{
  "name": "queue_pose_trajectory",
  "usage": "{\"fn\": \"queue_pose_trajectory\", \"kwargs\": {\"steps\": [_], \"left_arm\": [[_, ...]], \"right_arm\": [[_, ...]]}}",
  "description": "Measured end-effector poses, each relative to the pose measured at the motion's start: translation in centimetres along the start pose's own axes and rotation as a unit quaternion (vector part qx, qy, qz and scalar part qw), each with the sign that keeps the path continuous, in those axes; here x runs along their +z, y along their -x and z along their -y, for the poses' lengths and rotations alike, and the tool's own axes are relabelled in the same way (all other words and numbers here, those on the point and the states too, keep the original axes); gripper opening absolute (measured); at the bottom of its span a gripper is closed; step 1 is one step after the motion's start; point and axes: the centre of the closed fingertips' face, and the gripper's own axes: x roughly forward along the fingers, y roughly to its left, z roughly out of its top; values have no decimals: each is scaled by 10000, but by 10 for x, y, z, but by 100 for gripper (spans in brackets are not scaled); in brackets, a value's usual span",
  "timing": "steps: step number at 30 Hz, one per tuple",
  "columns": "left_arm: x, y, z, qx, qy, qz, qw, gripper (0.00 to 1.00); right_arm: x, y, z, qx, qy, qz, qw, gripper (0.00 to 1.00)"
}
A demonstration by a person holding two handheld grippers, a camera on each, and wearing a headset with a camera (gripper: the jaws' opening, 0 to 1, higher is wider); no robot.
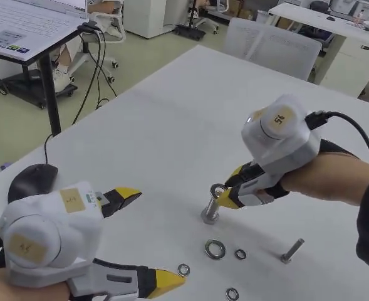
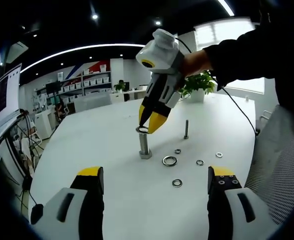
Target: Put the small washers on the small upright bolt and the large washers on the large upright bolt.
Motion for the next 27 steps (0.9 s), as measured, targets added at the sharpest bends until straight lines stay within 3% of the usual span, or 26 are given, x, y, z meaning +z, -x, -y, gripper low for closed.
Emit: {"fn": "queue_pose_trajectory", "kwargs": {"steps": [27], "left_arm": [[-7,-3,2,-37,34,-89,9999,84]], "right_arm": [[-12,-23,-3,337,-92,-322,9989,24]]}}
